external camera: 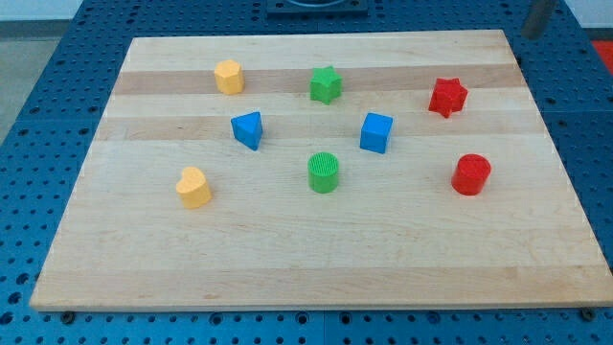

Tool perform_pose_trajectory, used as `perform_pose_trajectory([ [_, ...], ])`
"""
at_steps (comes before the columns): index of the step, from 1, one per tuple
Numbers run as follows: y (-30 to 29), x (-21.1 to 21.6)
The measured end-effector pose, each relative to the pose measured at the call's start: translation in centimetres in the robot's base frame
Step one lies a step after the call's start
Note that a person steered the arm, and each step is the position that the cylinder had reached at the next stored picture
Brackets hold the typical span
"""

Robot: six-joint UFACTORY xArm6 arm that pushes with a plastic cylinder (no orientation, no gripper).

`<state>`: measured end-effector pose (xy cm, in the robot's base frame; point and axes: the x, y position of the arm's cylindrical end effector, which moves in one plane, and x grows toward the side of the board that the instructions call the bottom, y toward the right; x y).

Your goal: Move your arm to top right

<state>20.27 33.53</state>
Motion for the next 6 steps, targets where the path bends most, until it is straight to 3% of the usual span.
perform_pose_trajectory([
  [3,0.0,0.0],
  [5,-5.7,3.7],
  [6,-5.7,3.7],
])
